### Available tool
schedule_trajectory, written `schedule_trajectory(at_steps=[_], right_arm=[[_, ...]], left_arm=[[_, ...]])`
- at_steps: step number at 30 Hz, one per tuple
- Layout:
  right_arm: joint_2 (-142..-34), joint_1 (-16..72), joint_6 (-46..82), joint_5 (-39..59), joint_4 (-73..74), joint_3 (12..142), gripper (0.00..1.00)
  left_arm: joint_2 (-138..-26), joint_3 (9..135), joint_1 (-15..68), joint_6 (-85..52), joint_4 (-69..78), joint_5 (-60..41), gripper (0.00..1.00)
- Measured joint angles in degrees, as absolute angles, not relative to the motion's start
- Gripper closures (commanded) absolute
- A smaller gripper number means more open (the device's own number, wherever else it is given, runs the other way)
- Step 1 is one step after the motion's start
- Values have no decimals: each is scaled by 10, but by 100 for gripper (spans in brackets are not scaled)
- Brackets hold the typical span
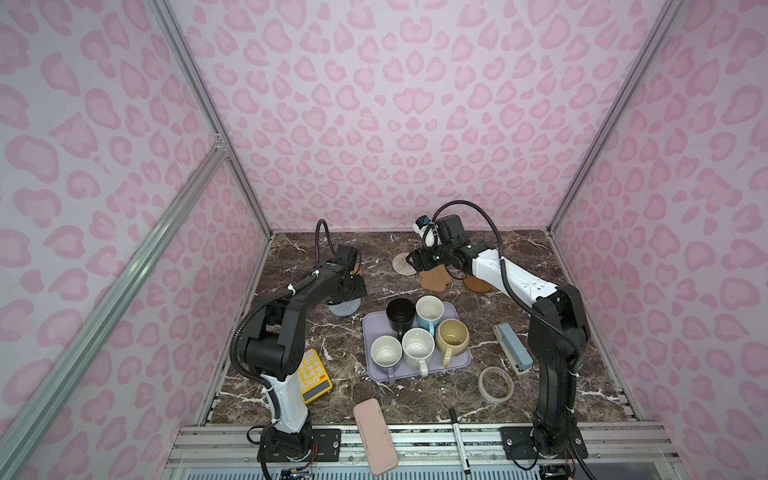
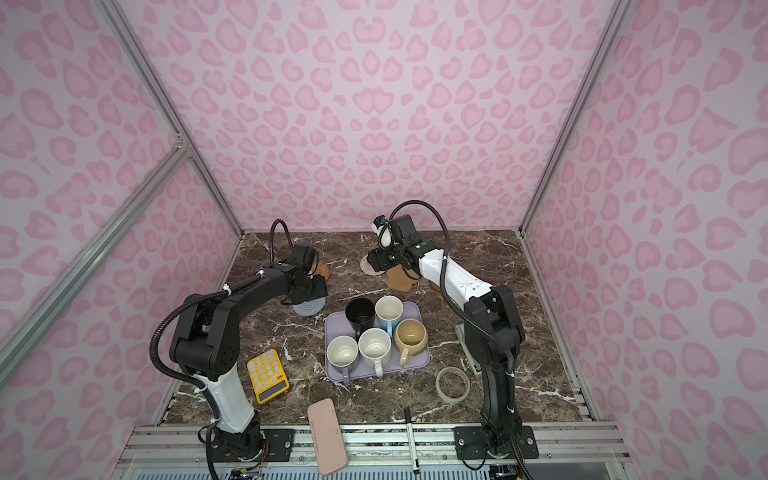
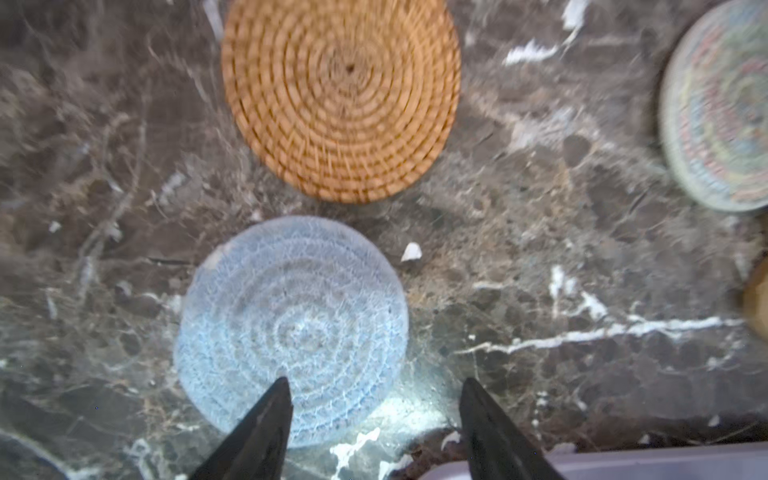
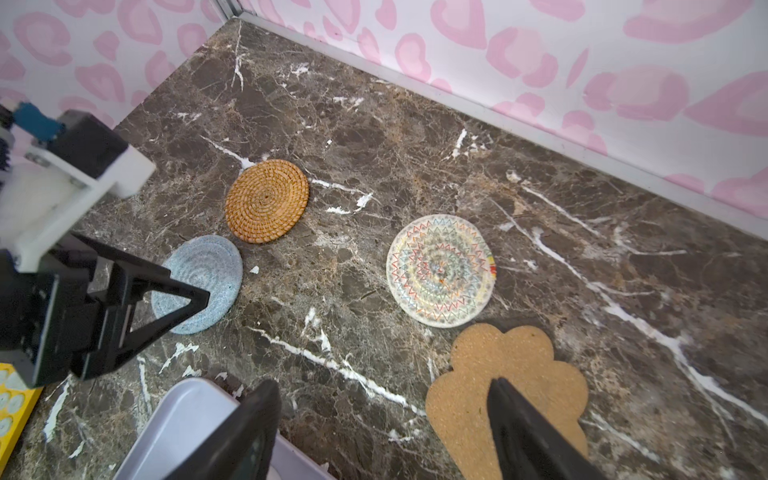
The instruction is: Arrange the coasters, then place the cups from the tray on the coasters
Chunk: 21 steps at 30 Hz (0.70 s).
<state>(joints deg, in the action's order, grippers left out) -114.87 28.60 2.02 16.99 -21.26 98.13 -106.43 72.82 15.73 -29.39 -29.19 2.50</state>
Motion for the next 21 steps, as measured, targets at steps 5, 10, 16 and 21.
schedule_trajectory(at_steps=[5,10,16,21], right_arm=[[-1146,291,24,169,-210,969,20],[-1144,292,26,166,-212,957,20],[-1139,291,24,159,-213,957,21],[-1135,288,24,158,-212,951,21]], left_arm=[[-1080,710,166,-296,-277,17,34],[-1094,708,191,-299,-262,15,41],[-1122,741,223,-302,-245,16,43],[-1148,776,230,-308,-234,-15,45]])
